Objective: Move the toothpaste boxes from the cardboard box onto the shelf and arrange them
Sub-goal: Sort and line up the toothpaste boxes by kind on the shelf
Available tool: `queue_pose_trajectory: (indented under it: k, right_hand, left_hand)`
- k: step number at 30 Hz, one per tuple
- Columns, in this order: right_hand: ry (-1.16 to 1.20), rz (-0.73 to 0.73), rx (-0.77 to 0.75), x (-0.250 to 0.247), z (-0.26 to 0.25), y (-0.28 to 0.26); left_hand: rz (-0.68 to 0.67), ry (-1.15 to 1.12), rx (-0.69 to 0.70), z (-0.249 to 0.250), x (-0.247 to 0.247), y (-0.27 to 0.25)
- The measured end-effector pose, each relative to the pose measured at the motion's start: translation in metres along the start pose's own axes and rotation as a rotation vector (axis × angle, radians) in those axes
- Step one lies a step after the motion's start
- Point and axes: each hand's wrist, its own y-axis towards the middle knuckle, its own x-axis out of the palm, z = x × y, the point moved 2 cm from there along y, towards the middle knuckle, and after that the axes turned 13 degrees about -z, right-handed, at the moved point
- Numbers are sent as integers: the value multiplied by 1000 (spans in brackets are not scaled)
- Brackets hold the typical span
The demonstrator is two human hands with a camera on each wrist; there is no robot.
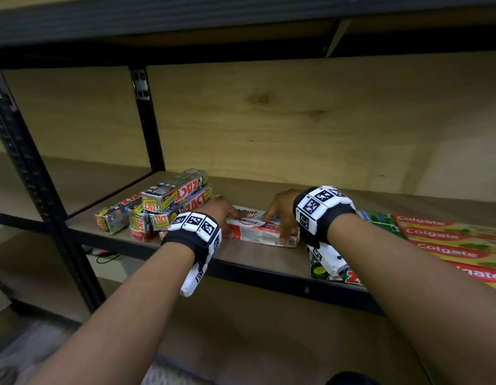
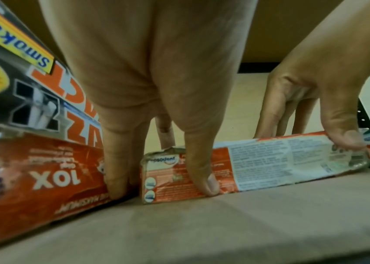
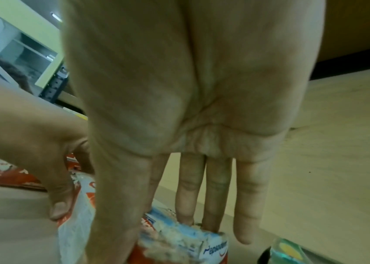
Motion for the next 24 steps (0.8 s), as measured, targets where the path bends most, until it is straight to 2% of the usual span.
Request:
queue_pose_trajectory:
  k: [6,11,16,20,24]
  right_hand:
    - [-47,-81,83,-18,13,19]
    - [-43,-157,12,-33,15,-2]
    - [34,-116,34,-34,33,6]
    - [57,-144,74,-37,41,8]
    - [77,-155,85,-37,49,12]
  left_hand:
    - [10,2,11,-4,-4,18]
    - [-6,65,47,-10,-9,29]
    - [-42,104,71,-7,-17,45]
    - [9,139,66,-5,-18,56]
    - [-58,105,70,-1,-23,59]
